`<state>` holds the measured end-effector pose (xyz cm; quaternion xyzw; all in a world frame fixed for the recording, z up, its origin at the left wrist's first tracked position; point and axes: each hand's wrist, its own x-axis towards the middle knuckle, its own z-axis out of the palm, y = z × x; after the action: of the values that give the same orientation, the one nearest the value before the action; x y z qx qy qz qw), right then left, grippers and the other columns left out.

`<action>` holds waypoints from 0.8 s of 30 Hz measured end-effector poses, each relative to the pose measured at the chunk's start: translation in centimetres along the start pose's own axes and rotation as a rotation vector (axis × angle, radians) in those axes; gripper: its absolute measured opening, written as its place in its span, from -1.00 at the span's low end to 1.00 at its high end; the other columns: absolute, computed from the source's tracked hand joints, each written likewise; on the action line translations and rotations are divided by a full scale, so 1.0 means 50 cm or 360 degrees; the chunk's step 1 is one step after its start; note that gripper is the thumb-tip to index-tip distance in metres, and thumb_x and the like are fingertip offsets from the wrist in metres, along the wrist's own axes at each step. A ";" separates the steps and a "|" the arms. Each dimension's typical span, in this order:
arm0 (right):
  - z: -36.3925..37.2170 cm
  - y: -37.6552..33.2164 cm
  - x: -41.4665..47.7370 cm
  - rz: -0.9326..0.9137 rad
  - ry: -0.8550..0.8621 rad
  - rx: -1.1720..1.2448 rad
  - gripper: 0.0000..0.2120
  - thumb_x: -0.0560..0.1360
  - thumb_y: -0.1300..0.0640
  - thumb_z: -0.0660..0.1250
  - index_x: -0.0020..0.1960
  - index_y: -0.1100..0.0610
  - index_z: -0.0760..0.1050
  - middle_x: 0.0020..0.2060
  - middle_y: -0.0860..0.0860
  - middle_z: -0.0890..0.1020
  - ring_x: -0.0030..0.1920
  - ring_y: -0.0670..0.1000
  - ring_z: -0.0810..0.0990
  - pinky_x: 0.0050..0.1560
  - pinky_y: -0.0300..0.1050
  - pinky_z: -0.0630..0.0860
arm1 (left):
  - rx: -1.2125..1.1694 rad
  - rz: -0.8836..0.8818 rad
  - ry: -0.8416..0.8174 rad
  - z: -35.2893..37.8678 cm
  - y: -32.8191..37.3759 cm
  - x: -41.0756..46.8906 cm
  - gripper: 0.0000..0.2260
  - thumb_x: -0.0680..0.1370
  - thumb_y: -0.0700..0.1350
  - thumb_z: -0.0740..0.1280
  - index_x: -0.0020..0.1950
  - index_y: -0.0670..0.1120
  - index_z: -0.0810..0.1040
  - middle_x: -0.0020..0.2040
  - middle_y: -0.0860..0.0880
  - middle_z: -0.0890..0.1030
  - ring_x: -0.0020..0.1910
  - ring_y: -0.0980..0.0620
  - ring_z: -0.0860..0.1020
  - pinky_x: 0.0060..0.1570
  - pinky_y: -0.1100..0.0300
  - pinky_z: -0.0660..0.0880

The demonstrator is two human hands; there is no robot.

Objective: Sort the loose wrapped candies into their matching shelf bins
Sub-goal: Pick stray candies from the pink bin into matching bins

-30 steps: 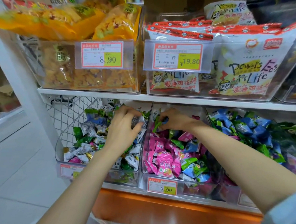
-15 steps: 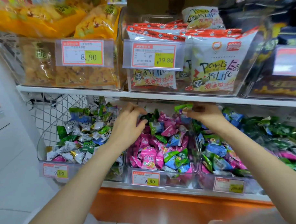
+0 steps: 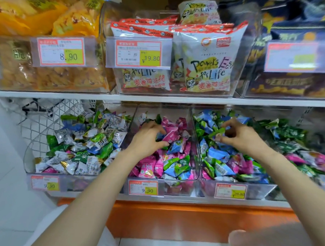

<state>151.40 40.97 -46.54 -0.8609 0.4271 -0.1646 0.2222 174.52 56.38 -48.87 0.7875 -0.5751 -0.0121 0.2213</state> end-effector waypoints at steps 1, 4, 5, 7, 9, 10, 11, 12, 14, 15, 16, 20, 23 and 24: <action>0.005 0.004 0.000 -0.0053 0.0100 -0.0086 -0.60 0.43 -0.08 0.41 0.17 0.07 0.42 -0.19 0.00 0.60 -0.21 0.03 0.54 -0.26 -0.12 0.38 | -0.0015 0.0022 -0.0024 0.005 0.006 0.003 -0.65 0.45 0.05 0.41 0.15 -0.09 0.51 0.22 -0.06 0.42 0.26 -0.04 0.34 0.10 0.15 0.33; 0.013 0.004 -0.002 -0.0195 0.0339 -0.0136 -0.59 0.40 -0.08 0.44 0.16 0.07 0.48 0.01 0.08 0.64 0.05 0.12 0.58 0.07 0.03 0.47 | 0.0003 0.0121 -0.0122 0.020 0.024 0.009 -0.60 0.38 0.12 0.45 0.09 -0.07 0.54 0.23 -0.02 0.40 0.28 -0.01 0.30 0.15 0.20 0.27; 0.015 0.004 -0.001 -0.0216 0.0345 -0.0087 -0.58 0.39 -0.09 0.45 0.17 0.07 0.48 0.03 0.07 0.63 0.07 0.11 0.58 0.12 0.07 0.47 | 0.0098 0.0154 -0.0142 0.026 0.029 0.011 -0.59 0.37 0.15 0.45 0.09 -0.06 0.54 0.23 -0.01 0.39 0.27 -0.01 0.28 0.19 0.16 0.28; 0.017 0.004 -0.003 -0.0251 0.0312 -0.0032 -0.55 0.38 -0.10 0.45 0.18 0.05 0.48 0.07 0.05 0.61 0.10 0.10 0.57 0.15 0.13 0.46 | 0.0285 0.0197 -0.0077 0.038 0.034 0.013 -0.64 0.40 0.13 0.43 0.07 -0.05 0.54 0.23 0.01 0.40 0.26 -0.01 0.29 0.20 0.11 0.31; 0.015 0.004 -0.003 -0.0310 0.0307 -0.0033 -0.56 0.39 -0.11 0.43 0.20 0.03 0.49 0.13 0.03 0.59 0.16 0.08 0.53 0.20 0.15 0.44 | 0.0308 0.0230 0.0042 0.046 0.034 0.014 -0.77 0.46 0.03 0.39 0.01 -0.07 0.56 0.24 0.02 0.42 0.25 -0.01 0.30 0.16 0.12 0.30; 0.013 0.001 -0.004 -0.0340 0.0318 -0.0032 -0.58 0.41 -0.11 0.42 0.20 0.03 0.50 0.15 0.02 0.58 0.19 0.07 0.51 0.22 0.14 0.42 | 0.0282 0.0247 0.0097 0.046 0.032 0.014 -0.82 0.47 -0.02 0.38 -0.01 -0.08 0.57 0.24 0.03 0.43 0.24 -0.01 0.31 0.13 0.14 0.30; 0.013 -0.003 -0.005 -0.0376 0.0341 -0.0027 -0.60 0.42 -0.09 0.41 0.20 0.04 0.51 0.16 0.02 0.58 0.21 0.07 0.50 0.23 0.12 0.41 | 0.0235 0.0252 0.0147 0.042 0.031 0.015 -0.86 0.48 -0.06 0.37 -0.03 -0.10 0.58 0.23 0.03 0.44 0.24 -0.01 0.33 0.10 0.16 0.30; 0.013 -0.010 -0.007 -0.0423 0.0373 -0.0025 -0.62 0.43 -0.06 0.41 0.19 0.04 0.52 0.16 0.02 0.58 0.21 0.07 0.49 0.24 0.08 0.41 | 0.0163 0.0242 0.0201 0.034 0.030 0.015 -0.89 0.48 -0.10 0.37 -0.04 -0.10 0.59 0.23 0.03 0.45 0.24 0.00 0.34 0.06 0.20 0.29; 0.016 -0.032 -0.010 -0.0528 0.0419 -0.0021 -0.65 0.43 -0.02 0.42 0.19 0.06 0.55 0.15 0.03 0.58 0.22 0.09 0.46 0.20 -0.04 0.36 | -0.0095 0.0182 0.0283 0.007 0.033 0.014 -0.93 0.48 -0.14 0.38 -0.07 -0.11 0.59 0.18 0.05 0.44 0.17 0.08 0.37 -0.03 0.31 0.27; 0.020 -0.046 -0.013 -0.0581 0.0398 -0.0015 -0.62 0.43 -0.02 0.42 0.21 0.05 0.54 0.17 0.02 0.58 0.25 0.08 0.43 0.19 -0.08 0.32 | -0.0297 0.0157 0.0278 -0.009 0.037 0.013 -0.96 0.48 -0.16 0.39 -0.10 -0.11 0.59 0.14 0.03 0.45 0.11 0.10 0.39 -0.07 0.37 0.27; 0.023 -0.062 -0.017 -0.0637 0.0339 -0.0003 -0.58 0.42 -0.03 0.42 0.25 0.03 0.51 0.20 -0.01 0.56 0.28 0.05 0.40 0.20 -0.12 0.29 | -0.0518 0.0163 0.0234 -0.022 0.040 0.011 -0.98 0.47 -0.19 0.40 -0.12 -0.10 0.58 0.10 0.00 0.46 0.07 0.10 0.42 -0.09 0.43 0.30; 0.045 -0.111 -0.030 -0.0718 -0.0058 0.0192 -0.44 0.37 -0.12 0.43 0.33 -0.05 0.43 0.29 -0.10 0.50 0.33 -0.08 0.39 0.34 -0.11 0.31 | -0.0972 0.0212 -0.0044 -0.041 0.045 -0.004 -0.93 0.46 -0.22 0.41 -0.16 -0.06 0.61 -0.04 -0.11 0.59 -0.05 -0.03 0.55 0.03 0.16 0.46; 0.062 -0.120 -0.032 -0.0677 -0.0052 0.0261 -0.64 0.36 -0.09 0.45 0.13 -0.05 0.57 0.15 -0.09 0.61 0.22 -0.08 0.51 0.28 -0.04 0.39 | -0.1090 0.0150 -0.0076 -0.040 0.049 -0.009 -0.90 0.46 -0.25 0.40 -0.16 -0.05 0.62 -0.12 -0.04 0.63 -0.08 -0.06 0.58 0.01 0.05 0.50; 0.063 -0.120 -0.032 -0.0657 -0.0006 0.0266 -0.68 0.36 -0.09 0.46 0.08 -0.04 0.59 0.10 -0.06 0.64 0.15 -0.06 0.56 0.23 -0.05 0.41 | -0.1116 0.0131 -0.0073 -0.040 0.050 -0.008 -0.89 0.47 -0.25 0.39 -0.15 -0.04 0.62 -0.13 -0.01 0.63 -0.09 -0.03 0.59 -0.01 0.08 0.51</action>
<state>155.95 46.26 -46.21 -0.9089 0.2264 -0.2398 0.2552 172.70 56.83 -46.24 0.6394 -0.5720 -0.2177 0.4654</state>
